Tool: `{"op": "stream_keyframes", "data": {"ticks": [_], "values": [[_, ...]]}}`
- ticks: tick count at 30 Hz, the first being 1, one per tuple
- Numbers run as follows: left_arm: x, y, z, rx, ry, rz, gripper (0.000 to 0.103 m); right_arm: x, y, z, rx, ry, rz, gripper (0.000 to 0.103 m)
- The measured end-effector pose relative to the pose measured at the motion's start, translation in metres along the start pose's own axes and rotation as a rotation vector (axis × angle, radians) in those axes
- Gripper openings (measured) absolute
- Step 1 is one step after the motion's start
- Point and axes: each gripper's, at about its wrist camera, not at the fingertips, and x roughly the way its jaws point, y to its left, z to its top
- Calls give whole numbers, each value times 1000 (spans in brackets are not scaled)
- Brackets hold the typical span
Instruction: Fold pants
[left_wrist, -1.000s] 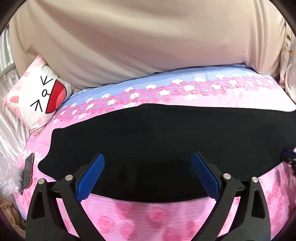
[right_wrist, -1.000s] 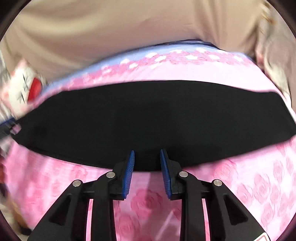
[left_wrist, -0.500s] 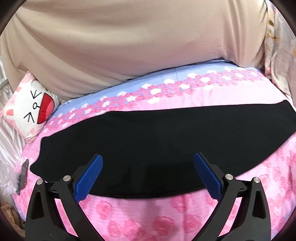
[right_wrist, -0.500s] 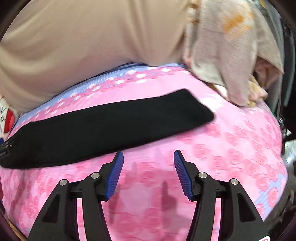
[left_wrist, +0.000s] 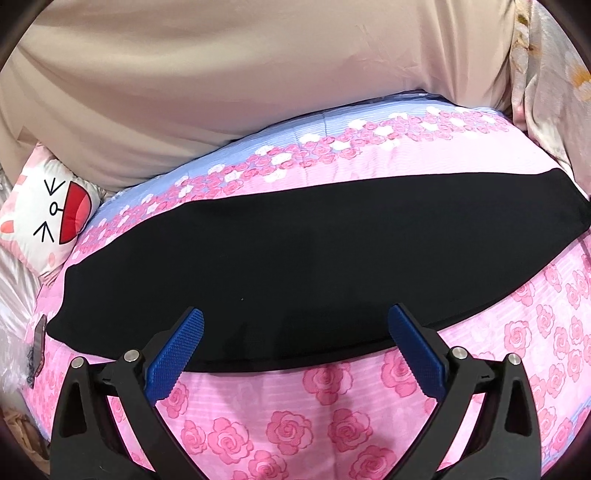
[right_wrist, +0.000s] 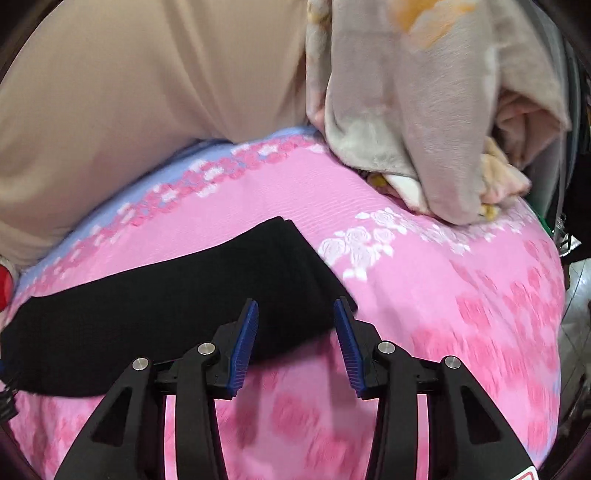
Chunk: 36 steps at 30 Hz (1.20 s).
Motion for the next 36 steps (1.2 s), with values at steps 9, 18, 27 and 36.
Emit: {"op": "stream_keyframes", "data": {"ticks": [9, 18, 27, 36], "values": [[13, -2, 12, -3, 0, 13, 98, 6, 5, 38, -68, -49, 12, 7], [26, -5, 10, -14, 26, -2, 98, -3, 2, 34, -34, -66, -3, 16], [27, 6, 8, -42, 34, 1, 98, 15, 11, 22, -24, 4, -41, 16], [27, 30, 5, -94, 30, -10, 98, -66, 40, -18, -5, -126, 6, 41]]}}
